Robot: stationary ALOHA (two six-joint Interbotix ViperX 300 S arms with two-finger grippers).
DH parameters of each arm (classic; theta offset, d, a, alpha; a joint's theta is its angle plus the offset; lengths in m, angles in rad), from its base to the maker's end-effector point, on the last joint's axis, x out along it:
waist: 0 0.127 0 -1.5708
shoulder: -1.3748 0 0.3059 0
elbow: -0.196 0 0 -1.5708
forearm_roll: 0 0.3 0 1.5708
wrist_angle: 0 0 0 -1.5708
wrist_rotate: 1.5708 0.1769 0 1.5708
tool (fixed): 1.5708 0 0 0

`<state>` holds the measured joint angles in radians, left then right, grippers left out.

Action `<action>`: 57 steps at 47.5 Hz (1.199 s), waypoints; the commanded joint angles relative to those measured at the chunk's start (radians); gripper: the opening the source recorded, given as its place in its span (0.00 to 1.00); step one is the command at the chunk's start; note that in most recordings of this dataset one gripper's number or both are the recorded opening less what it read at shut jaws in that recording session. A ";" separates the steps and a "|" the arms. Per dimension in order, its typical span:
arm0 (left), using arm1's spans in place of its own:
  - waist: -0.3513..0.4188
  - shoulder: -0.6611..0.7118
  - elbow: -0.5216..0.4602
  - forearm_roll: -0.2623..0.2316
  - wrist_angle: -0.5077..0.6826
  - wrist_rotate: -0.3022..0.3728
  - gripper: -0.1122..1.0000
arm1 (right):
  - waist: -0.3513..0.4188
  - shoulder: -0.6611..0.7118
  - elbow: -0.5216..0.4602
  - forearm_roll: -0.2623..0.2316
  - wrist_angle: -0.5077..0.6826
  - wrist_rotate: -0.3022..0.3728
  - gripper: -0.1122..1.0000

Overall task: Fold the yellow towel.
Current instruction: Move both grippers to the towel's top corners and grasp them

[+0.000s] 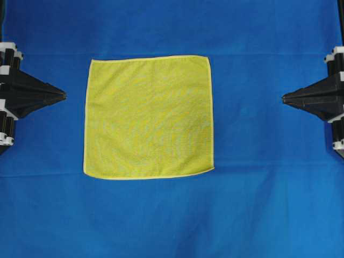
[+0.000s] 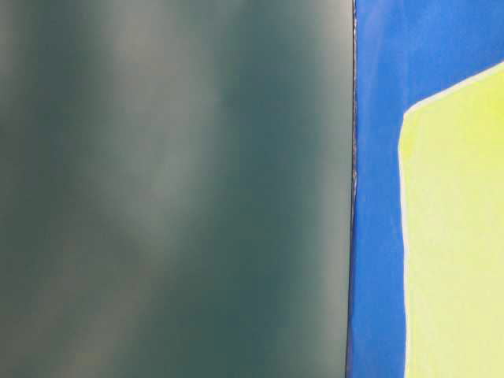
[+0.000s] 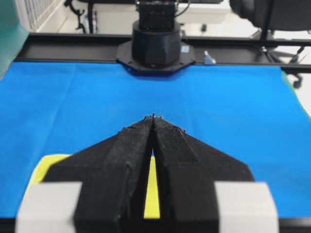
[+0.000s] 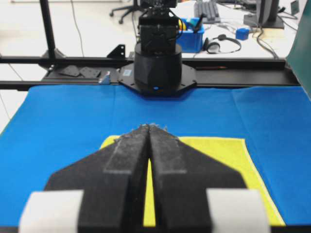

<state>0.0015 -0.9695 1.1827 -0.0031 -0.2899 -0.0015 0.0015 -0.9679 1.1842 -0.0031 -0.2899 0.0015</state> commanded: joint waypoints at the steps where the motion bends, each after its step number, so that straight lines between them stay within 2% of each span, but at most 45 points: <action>1: 0.009 0.015 -0.018 -0.015 0.034 0.014 0.10 | -0.011 0.015 -0.034 0.002 -0.009 0.000 0.10; 8: 0.049 0.026 -0.015 -0.015 0.074 0.031 0.10 | -0.071 0.089 -0.072 0.005 0.018 0.002 0.10; 20: 0.218 0.092 0.006 -0.017 0.103 0.020 0.10 | -0.218 0.302 -0.155 0.009 0.066 0.018 0.10; 28: 0.302 0.178 0.025 -0.017 0.089 0.021 0.12 | -0.307 0.488 -0.213 0.009 0.075 0.021 0.10; 31: 0.333 0.221 0.029 -0.017 0.078 0.021 0.20 | -0.327 0.554 -0.247 0.009 0.089 0.020 0.11; 36: 0.387 0.307 0.038 -0.017 0.035 0.021 0.45 | -0.356 0.663 -0.307 0.009 0.123 0.017 0.14; 40: 0.431 0.391 0.048 -0.017 -0.015 0.026 0.68 | -0.377 0.742 -0.353 0.006 0.147 0.017 0.34; 44: 0.469 0.476 0.049 -0.017 -0.058 0.035 0.83 | -0.396 0.816 -0.388 0.006 0.156 0.017 0.56; 47: 0.497 0.543 0.048 -0.017 -0.094 0.037 0.84 | -0.408 0.879 -0.413 0.005 0.160 0.014 0.65; 57: 0.561 0.782 0.018 -0.017 -0.187 0.037 0.83 | -0.443 1.026 -0.454 0.005 0.156 0.012 0.61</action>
<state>0.5430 -0.2516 1.2272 -0.0199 -0.4495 0.0307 -0.4310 0.0261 0.7609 0.0015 -0.1273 0.0123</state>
